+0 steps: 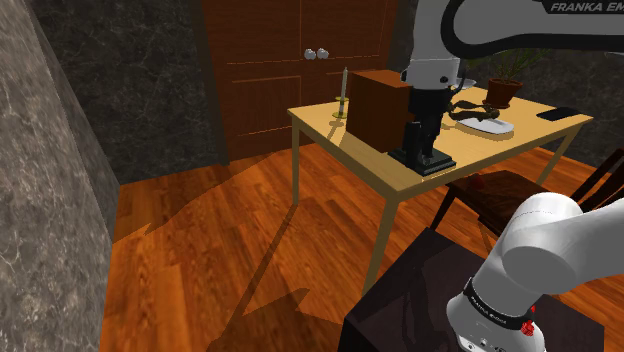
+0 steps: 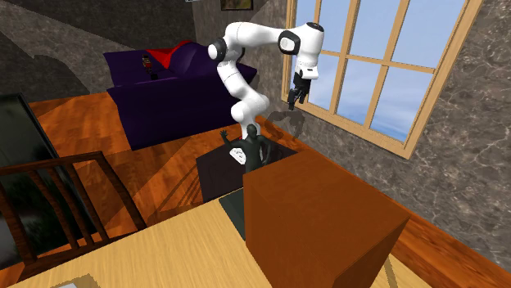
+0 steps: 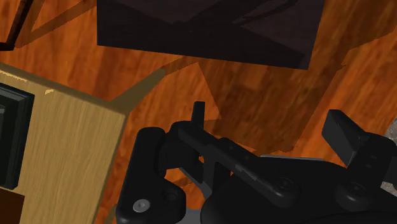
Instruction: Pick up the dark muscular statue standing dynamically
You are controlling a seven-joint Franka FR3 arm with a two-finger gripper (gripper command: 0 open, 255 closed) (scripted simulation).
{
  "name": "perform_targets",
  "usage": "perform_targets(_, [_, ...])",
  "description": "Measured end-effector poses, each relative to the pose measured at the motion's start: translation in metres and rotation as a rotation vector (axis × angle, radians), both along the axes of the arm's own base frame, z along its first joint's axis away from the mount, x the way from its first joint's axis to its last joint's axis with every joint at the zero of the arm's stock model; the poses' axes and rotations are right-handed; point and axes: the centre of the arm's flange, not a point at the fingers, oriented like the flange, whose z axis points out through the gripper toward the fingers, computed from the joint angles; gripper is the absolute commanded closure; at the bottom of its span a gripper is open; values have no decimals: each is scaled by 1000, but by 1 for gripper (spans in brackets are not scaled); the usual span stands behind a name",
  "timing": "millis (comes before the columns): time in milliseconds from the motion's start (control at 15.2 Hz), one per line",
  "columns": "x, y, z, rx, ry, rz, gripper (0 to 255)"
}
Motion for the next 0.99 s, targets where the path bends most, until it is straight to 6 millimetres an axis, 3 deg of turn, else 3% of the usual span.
perform_targets(66, [0,0,0,0,0,0,0])
perform_targets(264, [6,-24,7,-5,-5,7,0])
perform_targets(990, [38,-153,39,-37,-29,50,0])
